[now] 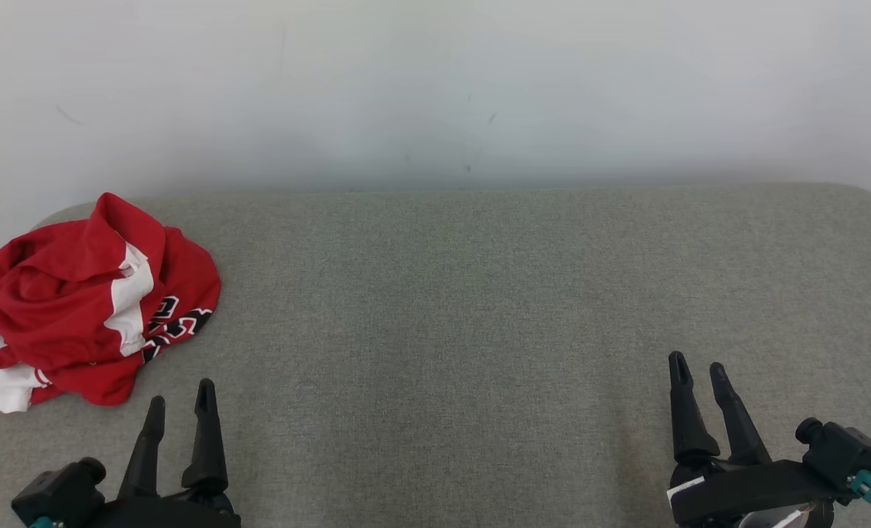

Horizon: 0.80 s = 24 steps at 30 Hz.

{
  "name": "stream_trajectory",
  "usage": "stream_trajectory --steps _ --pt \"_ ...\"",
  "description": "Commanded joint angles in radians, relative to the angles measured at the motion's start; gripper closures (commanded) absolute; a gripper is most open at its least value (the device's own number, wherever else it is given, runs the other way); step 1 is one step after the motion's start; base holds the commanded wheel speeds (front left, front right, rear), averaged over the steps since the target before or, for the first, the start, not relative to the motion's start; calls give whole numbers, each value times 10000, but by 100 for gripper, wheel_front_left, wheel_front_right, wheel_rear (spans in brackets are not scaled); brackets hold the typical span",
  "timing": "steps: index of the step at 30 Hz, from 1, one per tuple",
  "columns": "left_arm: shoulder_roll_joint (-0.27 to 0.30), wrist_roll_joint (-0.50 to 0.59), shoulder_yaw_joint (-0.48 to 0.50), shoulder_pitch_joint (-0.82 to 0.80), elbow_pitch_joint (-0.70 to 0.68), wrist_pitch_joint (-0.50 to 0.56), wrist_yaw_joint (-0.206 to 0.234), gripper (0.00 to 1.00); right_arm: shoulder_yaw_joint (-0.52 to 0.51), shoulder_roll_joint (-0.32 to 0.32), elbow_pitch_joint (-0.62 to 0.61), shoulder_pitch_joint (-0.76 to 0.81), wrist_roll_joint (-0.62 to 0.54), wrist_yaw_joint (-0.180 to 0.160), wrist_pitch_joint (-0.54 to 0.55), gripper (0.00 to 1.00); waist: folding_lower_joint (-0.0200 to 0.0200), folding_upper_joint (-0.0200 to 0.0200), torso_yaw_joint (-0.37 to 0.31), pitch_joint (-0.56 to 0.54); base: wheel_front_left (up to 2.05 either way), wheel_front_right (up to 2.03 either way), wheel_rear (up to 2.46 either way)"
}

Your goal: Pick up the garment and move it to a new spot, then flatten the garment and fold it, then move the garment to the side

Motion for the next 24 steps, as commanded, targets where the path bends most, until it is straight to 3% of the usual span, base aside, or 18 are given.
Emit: stream_trajectory --steps 1,24 --pt "86 336 -14 13 -158 -108 54 0 42 -38 -124 -82 -349 -11 -117 0 0 -1 3 -2 0 0 0" --pt "210 2445 -203 157 -515 -648 283 0 97 -41 -236 -34 -2764 -15 -648 0 0 -1 16 -21 0 0 0"
